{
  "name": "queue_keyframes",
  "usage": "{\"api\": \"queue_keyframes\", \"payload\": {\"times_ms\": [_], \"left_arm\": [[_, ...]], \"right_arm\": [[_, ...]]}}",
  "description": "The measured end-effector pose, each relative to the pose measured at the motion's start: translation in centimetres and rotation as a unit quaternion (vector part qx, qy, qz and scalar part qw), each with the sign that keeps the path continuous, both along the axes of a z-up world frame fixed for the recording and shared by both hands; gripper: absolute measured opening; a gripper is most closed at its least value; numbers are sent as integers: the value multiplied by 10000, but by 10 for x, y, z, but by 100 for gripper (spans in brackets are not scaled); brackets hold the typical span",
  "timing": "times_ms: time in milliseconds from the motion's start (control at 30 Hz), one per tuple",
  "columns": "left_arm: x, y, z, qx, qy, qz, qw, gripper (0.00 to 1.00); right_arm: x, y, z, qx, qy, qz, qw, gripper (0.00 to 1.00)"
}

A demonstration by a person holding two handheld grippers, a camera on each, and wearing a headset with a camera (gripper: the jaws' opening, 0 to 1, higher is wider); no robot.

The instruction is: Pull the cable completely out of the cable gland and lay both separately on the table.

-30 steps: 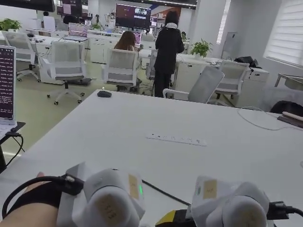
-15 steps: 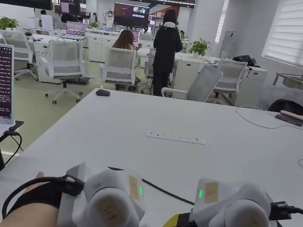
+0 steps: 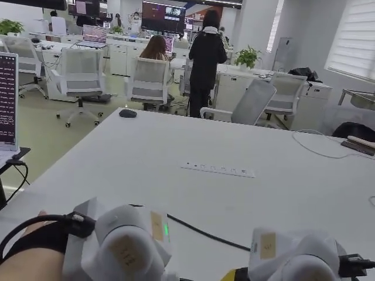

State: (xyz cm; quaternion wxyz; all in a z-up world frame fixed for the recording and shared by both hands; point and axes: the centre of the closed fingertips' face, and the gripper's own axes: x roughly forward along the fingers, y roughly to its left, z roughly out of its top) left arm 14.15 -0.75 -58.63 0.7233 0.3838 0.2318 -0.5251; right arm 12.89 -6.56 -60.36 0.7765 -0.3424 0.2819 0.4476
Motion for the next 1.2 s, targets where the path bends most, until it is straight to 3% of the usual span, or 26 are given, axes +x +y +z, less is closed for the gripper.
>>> {"api": "queue_keyframes", "payload": {"times_ms": [200, 367, 933, 1033, 1200], "left_arm": [[1, 1, 2, -7, -16, 20, 10000, 16], [1, 0, 2, -10, -20, 21, 10000, 16], [3, 2, 4, -6, -35, 21, 10000, 16], [3, 2, 5, -27, -35, 24, 10000, 16], [3, 4, 5, -26, -30, 41, 10000, 16]], "right_arm": [[1, -16, -7, -316, 4, -114, 9994, 3], [1, -24, -7, -305, 22, -197, 9993, 3], [-1, -58, -24, -673, 269, -451, 9964, 3], [2, -65, -26, -731, 331, -717, 9942, 3], [2, -68, -29, -758, 415, -794, 9931, 3]]}}
